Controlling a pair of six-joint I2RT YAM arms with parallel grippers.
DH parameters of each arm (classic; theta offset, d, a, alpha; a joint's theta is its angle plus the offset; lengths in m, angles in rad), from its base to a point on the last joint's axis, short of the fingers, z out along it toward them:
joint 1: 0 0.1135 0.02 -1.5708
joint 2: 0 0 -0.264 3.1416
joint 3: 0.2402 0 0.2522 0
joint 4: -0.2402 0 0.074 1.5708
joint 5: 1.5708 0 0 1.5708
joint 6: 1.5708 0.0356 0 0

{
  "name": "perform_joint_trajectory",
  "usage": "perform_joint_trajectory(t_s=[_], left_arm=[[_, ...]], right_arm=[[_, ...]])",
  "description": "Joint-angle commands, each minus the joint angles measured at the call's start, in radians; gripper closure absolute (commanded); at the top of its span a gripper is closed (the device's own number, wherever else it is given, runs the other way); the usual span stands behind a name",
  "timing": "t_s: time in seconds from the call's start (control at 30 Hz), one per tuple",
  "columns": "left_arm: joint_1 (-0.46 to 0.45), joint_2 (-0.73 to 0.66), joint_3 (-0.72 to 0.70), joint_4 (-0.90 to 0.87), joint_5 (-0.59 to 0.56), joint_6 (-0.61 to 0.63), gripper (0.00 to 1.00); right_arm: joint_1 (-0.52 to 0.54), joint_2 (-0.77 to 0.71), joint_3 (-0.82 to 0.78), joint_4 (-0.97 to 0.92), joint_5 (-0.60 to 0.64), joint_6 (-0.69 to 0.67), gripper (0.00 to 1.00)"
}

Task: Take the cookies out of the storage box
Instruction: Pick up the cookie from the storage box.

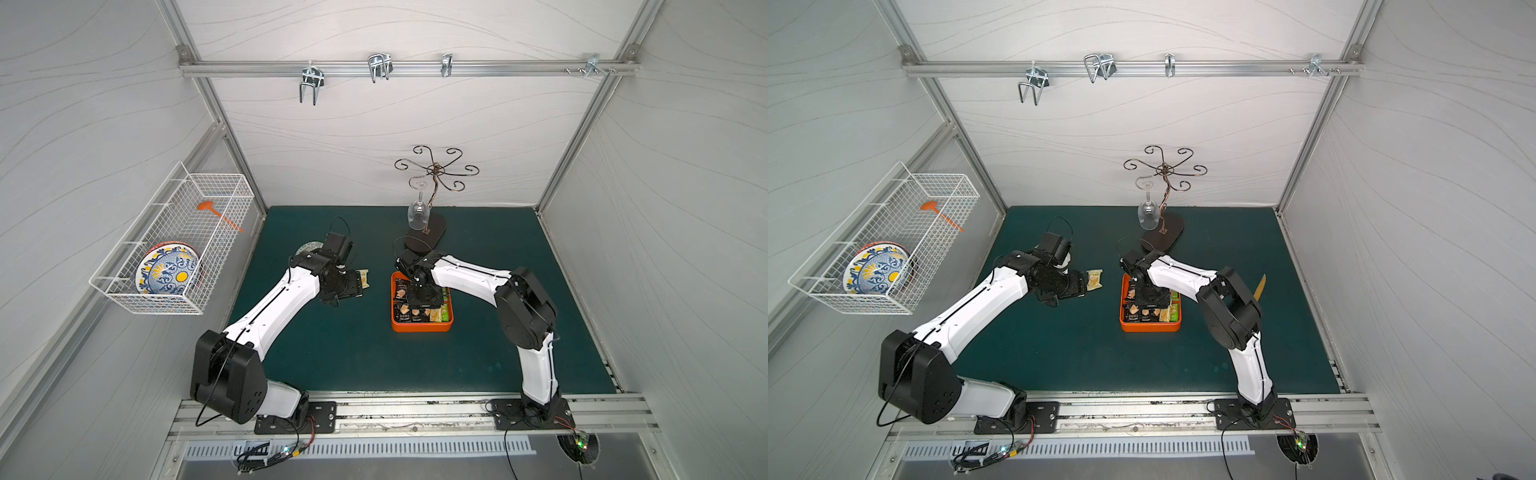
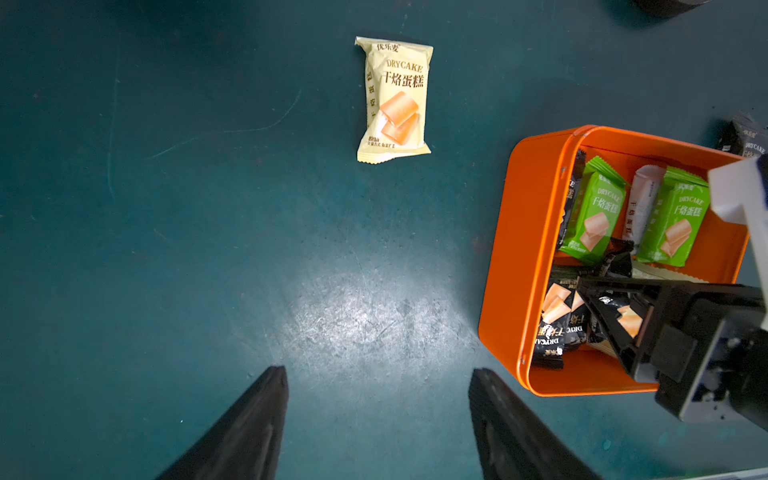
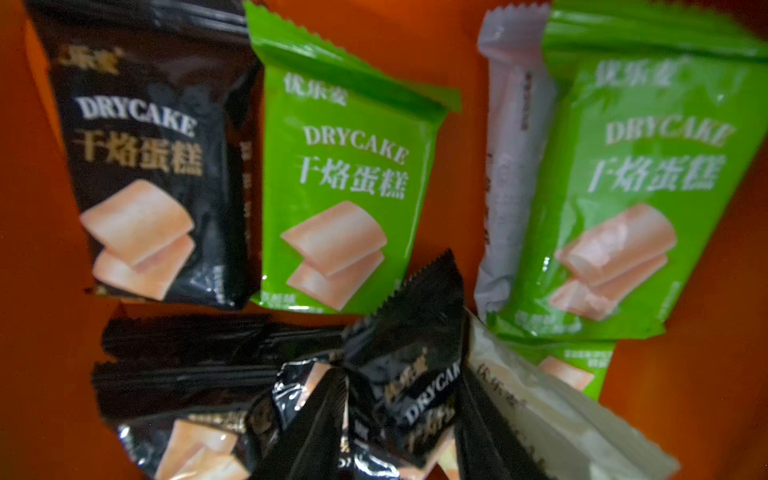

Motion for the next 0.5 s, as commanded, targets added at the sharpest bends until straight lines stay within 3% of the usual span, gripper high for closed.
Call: perform_joint_trajectory(t_s=[0.0, 0.47], left_arm=[[0.008, -0.029, 0.001, -0.014, -0.009, 0.010, 0.26], [0.010, -0.032, 0.001, -0.015, -0.005, 0.008, 0.26]], right_arm=[[0.009, 0.021, 0.004, -0.043, 0.027, 0.012, 0.55], [0.011, -0.003, -0.003, -0.049, 0.051, 0.019, 0.65]])
